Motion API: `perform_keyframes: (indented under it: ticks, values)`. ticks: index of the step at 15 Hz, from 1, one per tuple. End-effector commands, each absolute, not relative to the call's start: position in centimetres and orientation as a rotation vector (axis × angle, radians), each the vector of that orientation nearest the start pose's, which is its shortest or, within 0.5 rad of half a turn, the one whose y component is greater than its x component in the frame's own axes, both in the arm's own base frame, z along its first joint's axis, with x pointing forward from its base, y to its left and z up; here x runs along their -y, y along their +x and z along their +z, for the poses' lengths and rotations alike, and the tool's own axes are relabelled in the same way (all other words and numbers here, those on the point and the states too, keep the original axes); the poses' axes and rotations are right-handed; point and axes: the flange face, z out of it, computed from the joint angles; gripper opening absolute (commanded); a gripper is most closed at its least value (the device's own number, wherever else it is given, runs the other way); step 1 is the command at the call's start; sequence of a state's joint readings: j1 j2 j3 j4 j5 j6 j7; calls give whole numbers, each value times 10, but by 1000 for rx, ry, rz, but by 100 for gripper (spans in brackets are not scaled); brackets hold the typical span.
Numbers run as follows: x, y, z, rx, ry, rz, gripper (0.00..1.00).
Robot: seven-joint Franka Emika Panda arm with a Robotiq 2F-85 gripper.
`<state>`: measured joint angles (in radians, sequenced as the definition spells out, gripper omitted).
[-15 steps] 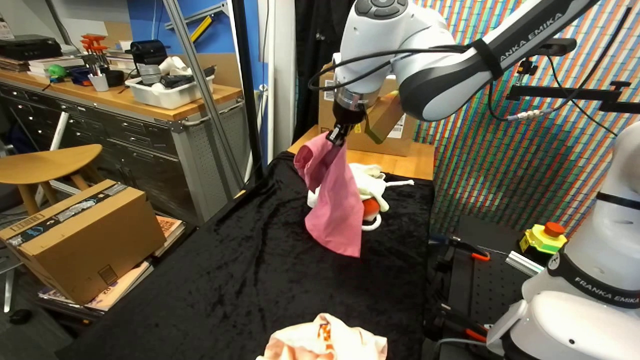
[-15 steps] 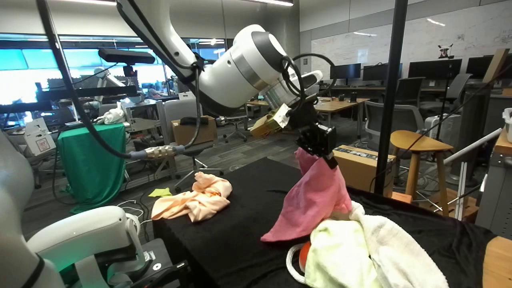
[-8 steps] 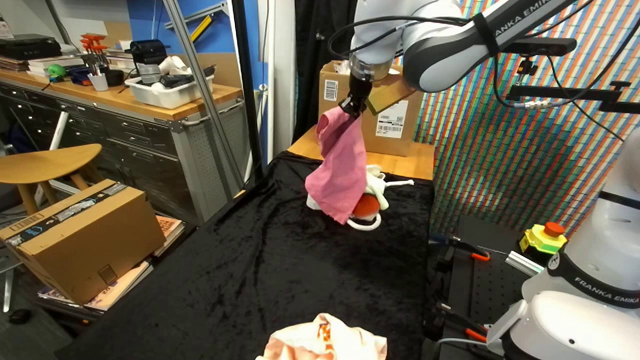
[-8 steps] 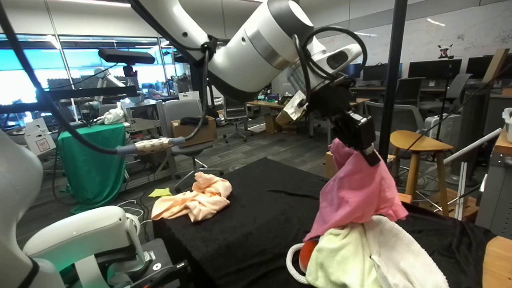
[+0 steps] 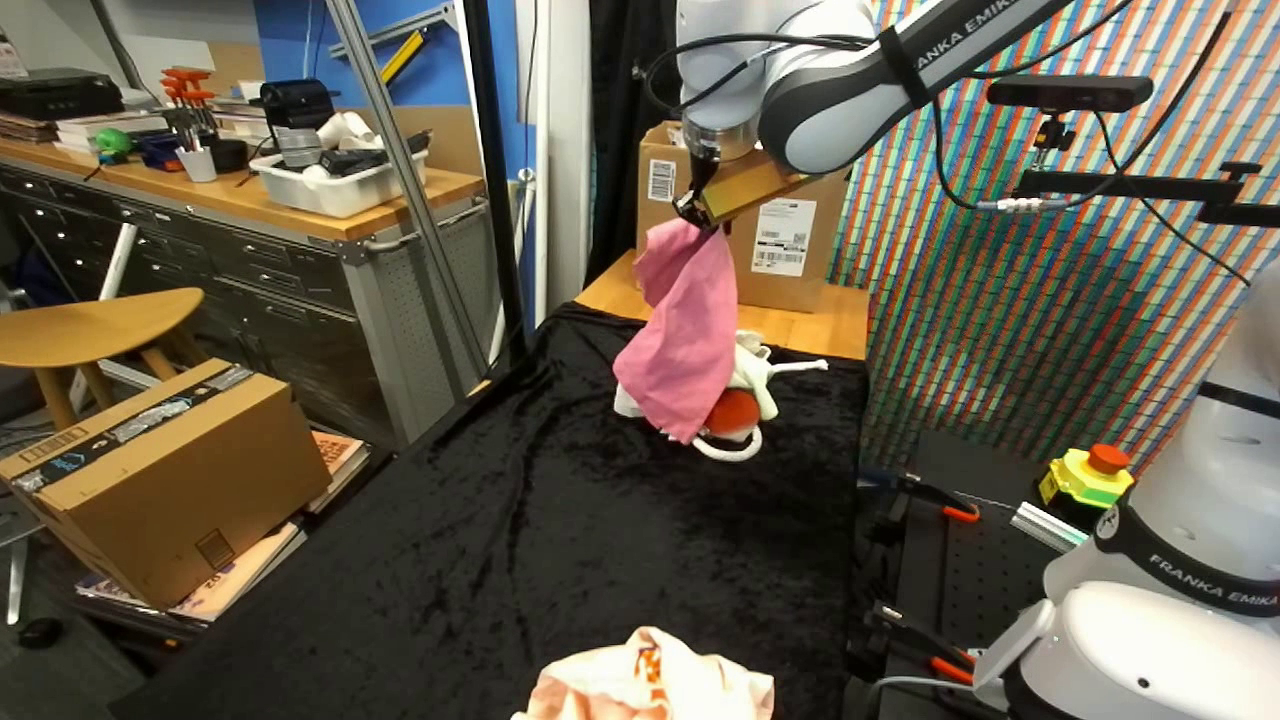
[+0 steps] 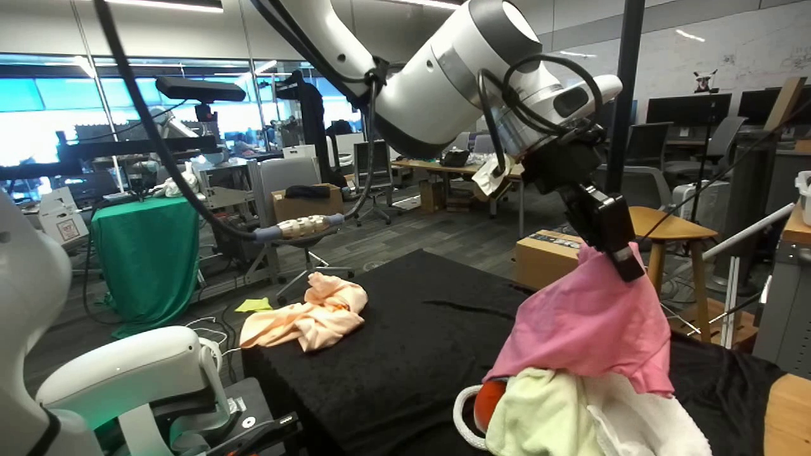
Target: Pile up the objects on the table.
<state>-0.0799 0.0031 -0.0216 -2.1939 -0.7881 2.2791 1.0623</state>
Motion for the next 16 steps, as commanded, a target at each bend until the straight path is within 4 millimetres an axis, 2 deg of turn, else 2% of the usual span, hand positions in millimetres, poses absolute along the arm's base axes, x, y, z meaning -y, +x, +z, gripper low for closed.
perform_keyframes:
  ticks: [1,4,8,10,12,16]
  values:
    - [67,561,398,855,2459,430,47]
    - [63,570,399,861,2467,412,71]
    - [58,576,413,845,2594,384,99]
    - [46,577,421,769,2662,371,100]
    - [23,576,425,616,2729,349,100]
    - [-42,568,420,294,2807,297,99]
